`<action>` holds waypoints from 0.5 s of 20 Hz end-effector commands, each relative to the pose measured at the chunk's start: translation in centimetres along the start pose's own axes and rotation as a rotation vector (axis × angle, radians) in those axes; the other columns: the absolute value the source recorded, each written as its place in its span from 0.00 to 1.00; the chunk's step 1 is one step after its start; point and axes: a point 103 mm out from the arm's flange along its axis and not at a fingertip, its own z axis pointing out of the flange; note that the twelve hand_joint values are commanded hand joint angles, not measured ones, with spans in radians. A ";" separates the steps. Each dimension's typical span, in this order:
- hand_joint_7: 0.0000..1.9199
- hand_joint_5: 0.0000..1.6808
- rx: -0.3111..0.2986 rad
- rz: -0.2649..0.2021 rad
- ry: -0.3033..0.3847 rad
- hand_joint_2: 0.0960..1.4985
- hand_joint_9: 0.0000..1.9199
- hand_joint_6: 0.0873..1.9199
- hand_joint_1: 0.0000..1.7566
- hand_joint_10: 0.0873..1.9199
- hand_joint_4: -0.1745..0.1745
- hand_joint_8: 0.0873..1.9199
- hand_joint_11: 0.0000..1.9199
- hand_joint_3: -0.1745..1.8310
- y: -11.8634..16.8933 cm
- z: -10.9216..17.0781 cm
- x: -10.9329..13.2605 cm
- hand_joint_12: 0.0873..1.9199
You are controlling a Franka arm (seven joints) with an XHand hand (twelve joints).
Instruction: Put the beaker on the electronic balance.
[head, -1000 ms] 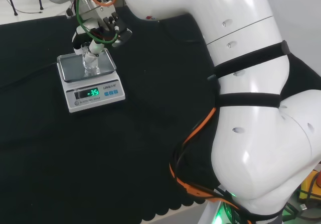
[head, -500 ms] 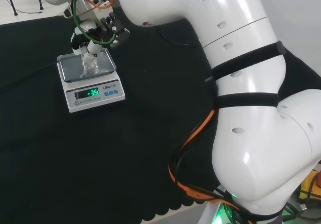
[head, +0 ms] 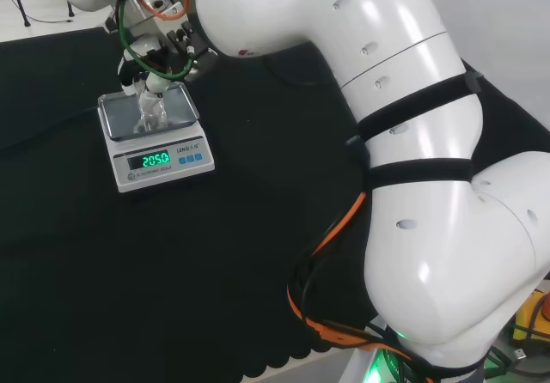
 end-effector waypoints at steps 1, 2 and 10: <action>0.30 0.36 0.002 0.003 -0.006 0.82 0.44 0.50 0.59 0.37 0.19 0.41 0.36 0.00 -0.3 0.0 -0.1 0.63; 0.29 0.36 0.001 0.004 -0.003 0.81 0.44 0.50 0.59 0.37 0.19 0.41 0.36 0.00 -0.3 -0.1 -0.1 0.63; 0.15 0.28 0.014 0.003 -0.008 0.76 0.20 0.45 0.57 0.39 0.26 0.38 0.23 0.00 -0.8 0.2 -0.3 0.69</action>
